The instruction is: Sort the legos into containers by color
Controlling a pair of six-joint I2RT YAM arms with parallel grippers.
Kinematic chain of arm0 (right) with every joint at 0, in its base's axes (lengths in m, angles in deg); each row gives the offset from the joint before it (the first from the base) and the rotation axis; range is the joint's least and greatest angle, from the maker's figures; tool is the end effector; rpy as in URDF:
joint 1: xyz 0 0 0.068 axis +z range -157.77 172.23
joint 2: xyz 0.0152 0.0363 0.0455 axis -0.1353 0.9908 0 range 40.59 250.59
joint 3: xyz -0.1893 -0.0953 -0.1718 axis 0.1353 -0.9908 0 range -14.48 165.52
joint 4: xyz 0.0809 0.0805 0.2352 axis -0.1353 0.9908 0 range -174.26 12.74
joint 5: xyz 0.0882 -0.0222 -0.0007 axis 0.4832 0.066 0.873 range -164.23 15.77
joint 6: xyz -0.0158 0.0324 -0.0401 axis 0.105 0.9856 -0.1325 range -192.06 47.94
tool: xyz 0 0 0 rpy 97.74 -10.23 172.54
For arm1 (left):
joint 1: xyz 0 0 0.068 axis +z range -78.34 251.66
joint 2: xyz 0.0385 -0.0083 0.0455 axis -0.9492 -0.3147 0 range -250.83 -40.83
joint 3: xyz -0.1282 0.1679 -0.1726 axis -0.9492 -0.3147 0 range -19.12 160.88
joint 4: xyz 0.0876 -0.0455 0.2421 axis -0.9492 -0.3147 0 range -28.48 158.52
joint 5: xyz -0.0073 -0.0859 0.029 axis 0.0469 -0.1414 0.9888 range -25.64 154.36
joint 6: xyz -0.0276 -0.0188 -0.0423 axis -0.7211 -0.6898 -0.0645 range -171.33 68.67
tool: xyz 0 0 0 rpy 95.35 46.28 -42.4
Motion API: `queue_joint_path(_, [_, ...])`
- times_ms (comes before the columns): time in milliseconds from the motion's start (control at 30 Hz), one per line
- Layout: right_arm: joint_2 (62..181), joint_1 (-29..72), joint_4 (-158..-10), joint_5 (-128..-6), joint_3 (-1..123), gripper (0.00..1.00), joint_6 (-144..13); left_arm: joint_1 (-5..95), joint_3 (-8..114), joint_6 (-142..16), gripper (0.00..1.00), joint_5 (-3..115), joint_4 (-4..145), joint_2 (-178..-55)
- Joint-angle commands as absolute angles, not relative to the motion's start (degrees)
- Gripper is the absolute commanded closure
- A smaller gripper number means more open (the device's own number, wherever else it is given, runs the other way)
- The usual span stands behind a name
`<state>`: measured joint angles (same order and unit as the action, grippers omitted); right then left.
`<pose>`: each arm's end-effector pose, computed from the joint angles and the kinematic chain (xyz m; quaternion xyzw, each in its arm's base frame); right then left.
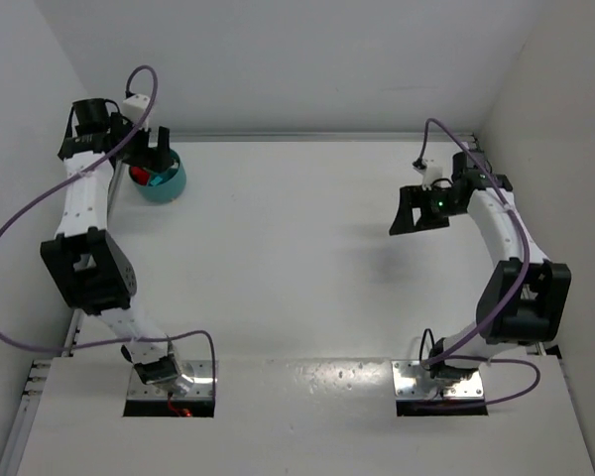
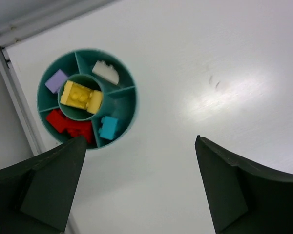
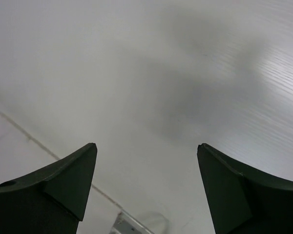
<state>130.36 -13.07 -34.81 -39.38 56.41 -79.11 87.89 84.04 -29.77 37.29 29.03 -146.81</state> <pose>0.3088 -0.0082 0.2591 -0.0706 0.9361 0.2731 0.2100 0.4063 0.1013 0.3440 0.1358 0.8839 -0.0753 0.4412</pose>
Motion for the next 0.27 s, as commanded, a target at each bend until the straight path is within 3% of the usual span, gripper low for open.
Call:
queue_joint_path(0, [126.46,-15.59,-40.31,-51.63,52.85,0.15,-79.71,86.08,72.36,-37.52,0.0,33.6,33.87,-133.93])
queue_joint_path(233, [124.52,-19.2,-43.91,-52.17,46.52,0.03,-79.18,85.54,52.18,-40.96,0.0,34.65,40.57,-120.12])
